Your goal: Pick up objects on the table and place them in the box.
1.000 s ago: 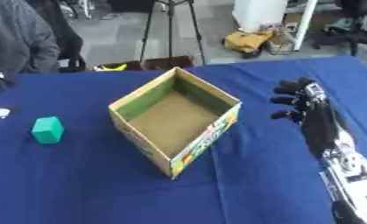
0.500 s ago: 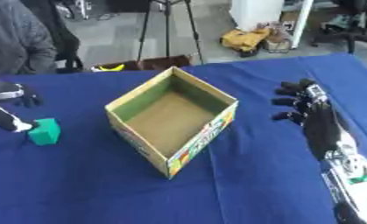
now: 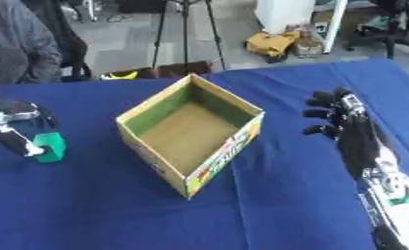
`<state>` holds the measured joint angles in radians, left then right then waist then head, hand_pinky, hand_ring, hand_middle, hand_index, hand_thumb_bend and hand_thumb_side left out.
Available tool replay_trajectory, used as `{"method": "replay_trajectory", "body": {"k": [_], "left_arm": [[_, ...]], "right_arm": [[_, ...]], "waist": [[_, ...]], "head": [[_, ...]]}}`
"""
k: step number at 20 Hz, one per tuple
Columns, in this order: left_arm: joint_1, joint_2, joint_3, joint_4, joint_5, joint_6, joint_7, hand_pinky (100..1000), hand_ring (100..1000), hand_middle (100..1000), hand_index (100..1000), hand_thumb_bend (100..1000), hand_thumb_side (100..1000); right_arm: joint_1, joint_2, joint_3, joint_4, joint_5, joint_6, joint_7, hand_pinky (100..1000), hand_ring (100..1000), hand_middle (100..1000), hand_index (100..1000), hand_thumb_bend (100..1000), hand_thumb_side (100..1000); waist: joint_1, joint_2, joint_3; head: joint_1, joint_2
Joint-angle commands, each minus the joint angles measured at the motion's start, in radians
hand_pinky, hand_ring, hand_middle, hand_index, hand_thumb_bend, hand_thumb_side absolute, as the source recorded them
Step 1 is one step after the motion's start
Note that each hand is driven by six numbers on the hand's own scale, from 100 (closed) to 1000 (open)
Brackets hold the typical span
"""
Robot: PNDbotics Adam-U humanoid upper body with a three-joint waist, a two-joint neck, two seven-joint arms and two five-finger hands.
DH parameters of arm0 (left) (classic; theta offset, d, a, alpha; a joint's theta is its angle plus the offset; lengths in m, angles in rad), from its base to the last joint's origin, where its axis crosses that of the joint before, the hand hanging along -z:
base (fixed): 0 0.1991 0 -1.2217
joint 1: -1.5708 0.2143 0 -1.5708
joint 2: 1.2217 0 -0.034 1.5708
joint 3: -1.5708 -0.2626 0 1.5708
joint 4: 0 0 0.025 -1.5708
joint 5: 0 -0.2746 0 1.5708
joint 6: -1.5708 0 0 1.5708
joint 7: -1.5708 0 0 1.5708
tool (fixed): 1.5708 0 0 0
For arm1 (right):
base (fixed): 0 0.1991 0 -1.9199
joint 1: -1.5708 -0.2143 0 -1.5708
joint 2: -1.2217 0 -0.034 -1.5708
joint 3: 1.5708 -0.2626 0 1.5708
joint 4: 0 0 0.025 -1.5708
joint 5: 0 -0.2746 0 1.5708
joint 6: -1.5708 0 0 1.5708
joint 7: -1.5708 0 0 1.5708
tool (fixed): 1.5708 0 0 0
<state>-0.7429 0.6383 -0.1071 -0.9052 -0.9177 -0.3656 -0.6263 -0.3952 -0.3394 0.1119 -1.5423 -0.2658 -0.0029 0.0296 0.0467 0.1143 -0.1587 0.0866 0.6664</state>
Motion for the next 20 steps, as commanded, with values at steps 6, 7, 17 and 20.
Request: {"method": "replay_trajectory", "body": {"k": [6, 7, 17, 20], "left_arm": [[-0.006, 0.005, -0.001, 0.017, -0.019, -0.004, 0.006, 713, 712, 727, 839, 286, 294], [-0.004, 0.004, -0.002, 0.020, -0.020, -0.004, 0.006, 688, 702, 720, 836, 266, 290], [0.006, -0.001, -0.002, 0.039, -0.008, 0.013, -0.011, 446, 553, 662, 781, 100, 263], [0.006, 0.002, 0.004, 0.033, 0.018, 0.025, -0.008, 388, 510, 642, 764, 100, 273]], "right_arm": [[-0.013, -0.020, -0.004, -0.014, -0.001, 0.000, 0.003, 567, 750, 741, 842, 100, 1000], [-0.013, -0.020, -0.004, -0.014, 0.000, 0.000, 0.003, 567, 750, 741, 843, 100, 1000], [-0.011, -0.019, -0.005, -0.012, 0.000, 0.000, 0.004, 567, 751, 742, 843, 100, 1000], [-0.012, -0.019, -0.006, -0.011, 0.000, 0.000, 0.003, 567, 751, 742, 843, 100, 1000]], "waist": [[-0.001, -0.007, -0.003], [-0.001, -0.007, -0.003], [0.000, -0.008, -0.005], [-0.001, -0.008, -0.004]], "head": [[0.002, -0.004], [0.002, -0.004], [0.002, -0.007], [0.002, -0.009]]}}
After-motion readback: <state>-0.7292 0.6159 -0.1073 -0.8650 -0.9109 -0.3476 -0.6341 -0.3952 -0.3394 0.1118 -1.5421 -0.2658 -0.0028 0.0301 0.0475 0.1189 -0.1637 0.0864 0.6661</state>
